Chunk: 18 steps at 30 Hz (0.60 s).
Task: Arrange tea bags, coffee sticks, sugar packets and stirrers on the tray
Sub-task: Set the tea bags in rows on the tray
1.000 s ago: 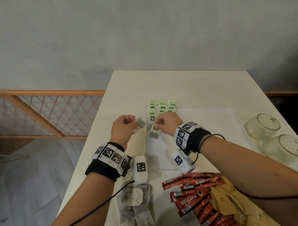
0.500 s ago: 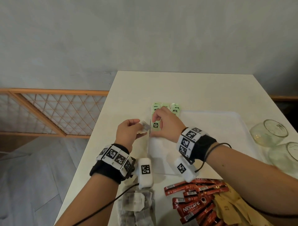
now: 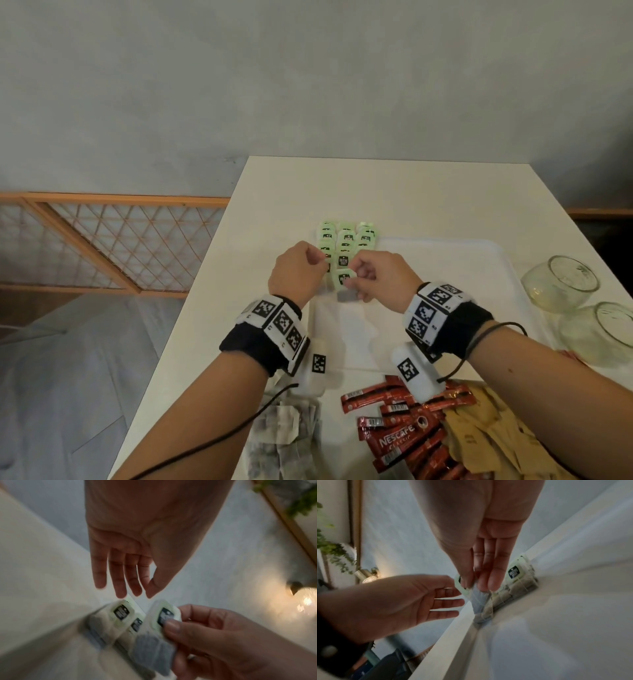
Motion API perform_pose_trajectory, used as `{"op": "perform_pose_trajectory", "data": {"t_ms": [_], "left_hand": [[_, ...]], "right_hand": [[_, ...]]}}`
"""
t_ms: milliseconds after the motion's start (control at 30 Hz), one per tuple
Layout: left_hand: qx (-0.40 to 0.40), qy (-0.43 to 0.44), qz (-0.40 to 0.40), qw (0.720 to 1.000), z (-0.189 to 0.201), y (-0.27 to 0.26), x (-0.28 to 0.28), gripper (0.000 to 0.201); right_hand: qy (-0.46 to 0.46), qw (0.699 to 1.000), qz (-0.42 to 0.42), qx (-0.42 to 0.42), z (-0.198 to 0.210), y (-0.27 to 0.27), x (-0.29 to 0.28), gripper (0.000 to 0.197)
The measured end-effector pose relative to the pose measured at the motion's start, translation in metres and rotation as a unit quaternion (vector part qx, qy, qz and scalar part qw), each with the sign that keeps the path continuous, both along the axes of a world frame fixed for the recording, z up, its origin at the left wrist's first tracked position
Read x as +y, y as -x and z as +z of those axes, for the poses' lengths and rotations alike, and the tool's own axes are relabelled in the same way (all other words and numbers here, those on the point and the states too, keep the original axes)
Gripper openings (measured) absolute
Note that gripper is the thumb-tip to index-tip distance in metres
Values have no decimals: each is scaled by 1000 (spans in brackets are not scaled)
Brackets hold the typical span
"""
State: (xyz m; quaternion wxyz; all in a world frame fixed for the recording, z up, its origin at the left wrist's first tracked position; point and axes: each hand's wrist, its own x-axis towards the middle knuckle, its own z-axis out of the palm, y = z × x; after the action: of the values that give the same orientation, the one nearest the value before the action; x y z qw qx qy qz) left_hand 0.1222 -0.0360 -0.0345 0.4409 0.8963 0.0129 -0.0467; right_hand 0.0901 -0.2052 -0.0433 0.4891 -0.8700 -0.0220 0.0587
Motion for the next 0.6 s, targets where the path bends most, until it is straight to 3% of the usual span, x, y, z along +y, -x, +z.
{"op": "perform_pose_trajectory", "data": {"t_ms": [100, 267, 400, 600], "left_hand": [[-38, -129, -18, 991, -3, -5, 8, 16], [6, -249, -121, 961, -4, -11, 6, 26], [46, -283, -148, 946, -8, -17, 1, 25], [37, -294, -137, 945, -10, -25, -2, 25]], "right_hand": [[-40, 997, -6, 68, -8, 4, -3, 11], [74, 995, -53, 42, -16, -8, -8, 19], [51, 994, -88, 40, -17, -18, -3, 8], [75, 993, -89, 20, -19, -31, 2, 7]]}}
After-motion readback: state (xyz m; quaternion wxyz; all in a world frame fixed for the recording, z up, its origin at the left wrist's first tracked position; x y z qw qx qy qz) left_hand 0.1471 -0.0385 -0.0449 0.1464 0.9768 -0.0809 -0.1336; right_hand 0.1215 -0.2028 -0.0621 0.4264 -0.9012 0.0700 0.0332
